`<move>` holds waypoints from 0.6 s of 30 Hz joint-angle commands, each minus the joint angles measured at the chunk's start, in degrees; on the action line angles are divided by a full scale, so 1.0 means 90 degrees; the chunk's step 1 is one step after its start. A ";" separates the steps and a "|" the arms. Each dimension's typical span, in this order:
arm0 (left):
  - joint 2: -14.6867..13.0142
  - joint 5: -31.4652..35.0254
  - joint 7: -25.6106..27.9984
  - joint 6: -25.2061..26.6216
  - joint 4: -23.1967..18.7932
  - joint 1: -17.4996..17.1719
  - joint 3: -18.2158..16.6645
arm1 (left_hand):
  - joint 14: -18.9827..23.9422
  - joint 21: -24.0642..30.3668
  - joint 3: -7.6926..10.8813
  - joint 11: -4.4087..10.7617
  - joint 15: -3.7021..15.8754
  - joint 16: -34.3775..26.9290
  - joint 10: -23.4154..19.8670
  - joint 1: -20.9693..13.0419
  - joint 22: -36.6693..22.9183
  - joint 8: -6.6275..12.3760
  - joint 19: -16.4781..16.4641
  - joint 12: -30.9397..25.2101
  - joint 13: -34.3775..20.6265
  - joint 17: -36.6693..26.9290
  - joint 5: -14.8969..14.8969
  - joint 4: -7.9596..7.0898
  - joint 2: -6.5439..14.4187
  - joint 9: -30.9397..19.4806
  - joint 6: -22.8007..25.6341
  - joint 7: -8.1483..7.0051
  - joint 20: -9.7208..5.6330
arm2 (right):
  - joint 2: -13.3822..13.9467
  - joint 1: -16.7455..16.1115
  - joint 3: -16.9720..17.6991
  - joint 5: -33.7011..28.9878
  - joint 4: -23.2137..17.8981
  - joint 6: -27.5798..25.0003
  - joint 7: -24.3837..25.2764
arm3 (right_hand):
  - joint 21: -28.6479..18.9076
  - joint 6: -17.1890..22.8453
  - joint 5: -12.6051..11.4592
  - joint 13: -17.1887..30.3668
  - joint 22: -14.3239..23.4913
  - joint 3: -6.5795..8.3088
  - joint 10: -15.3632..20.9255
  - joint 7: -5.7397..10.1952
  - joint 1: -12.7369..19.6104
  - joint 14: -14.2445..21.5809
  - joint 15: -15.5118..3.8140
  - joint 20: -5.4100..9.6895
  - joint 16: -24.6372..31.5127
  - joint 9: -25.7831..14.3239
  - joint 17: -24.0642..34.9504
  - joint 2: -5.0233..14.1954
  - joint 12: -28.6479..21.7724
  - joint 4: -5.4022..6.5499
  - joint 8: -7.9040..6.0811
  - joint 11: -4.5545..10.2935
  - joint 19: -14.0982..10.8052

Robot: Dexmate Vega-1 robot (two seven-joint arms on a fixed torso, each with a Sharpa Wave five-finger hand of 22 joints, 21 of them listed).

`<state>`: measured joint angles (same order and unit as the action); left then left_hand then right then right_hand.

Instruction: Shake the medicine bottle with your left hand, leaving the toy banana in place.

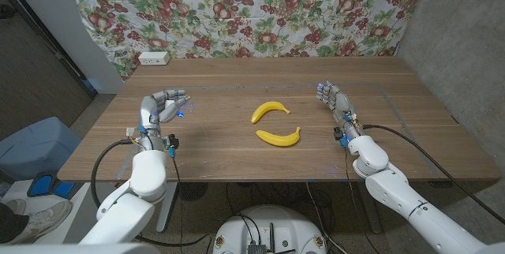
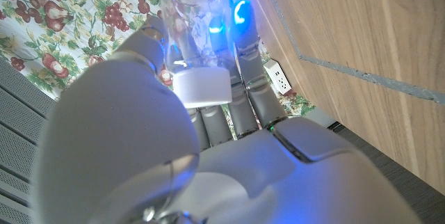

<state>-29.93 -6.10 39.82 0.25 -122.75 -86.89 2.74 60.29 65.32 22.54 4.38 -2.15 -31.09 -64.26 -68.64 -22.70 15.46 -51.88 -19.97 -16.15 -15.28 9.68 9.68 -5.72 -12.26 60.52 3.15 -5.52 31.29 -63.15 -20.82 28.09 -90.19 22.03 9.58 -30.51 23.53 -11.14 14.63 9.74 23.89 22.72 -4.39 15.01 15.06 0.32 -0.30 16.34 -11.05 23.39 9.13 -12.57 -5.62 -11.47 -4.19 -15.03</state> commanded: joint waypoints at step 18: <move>-0.1353 -0.1076 -0.1876 0.2139 -0.0165 0.0941 0.0270 | 0.1436 0.0187 -0.0015 0.0035 0.1737 0.0057 -0.0047 -0.1101 0.0037 -0.0080 0.0351 0.0060 0.0011 -0.1463 0.0042 0.0001 0.1030 -0.0024 0.0044 -0.0052 -0.0720 | 0.0027 -0.0067 0.0045 -0.0047 -0.0070 -0.0011 0.0103 | 0.0053 0.0036 0.0020 -0.0007 0.0018 0.0019 0.0044 -0.0021 0.0025 0.0041 -0.0022 -0.0027 0.0008 -0.0023 -0.0015 -0.0015 -0.0026 -0.0044 -0.0017 0.0000 -0.0082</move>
<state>-33.55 -11.61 30.66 13.99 -124.42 -83.64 2.64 60.50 66.58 22.52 4.38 -2.35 -30.61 -64.26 -68.65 -22.31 14.80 -50.44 -19.47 -15.95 -15.28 9.69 9.67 -5.70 -12.40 60.60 3.06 -5.16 31.49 -63.58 -20.54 27.86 -90.60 21.96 10.16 -30.07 23.52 -11.14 14.35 9.75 23.89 22.72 -4.39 15.01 15.06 0.31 -0.72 16.34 -11.05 23.11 9.13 -12.57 -5.61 -11.47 -4.19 -15.44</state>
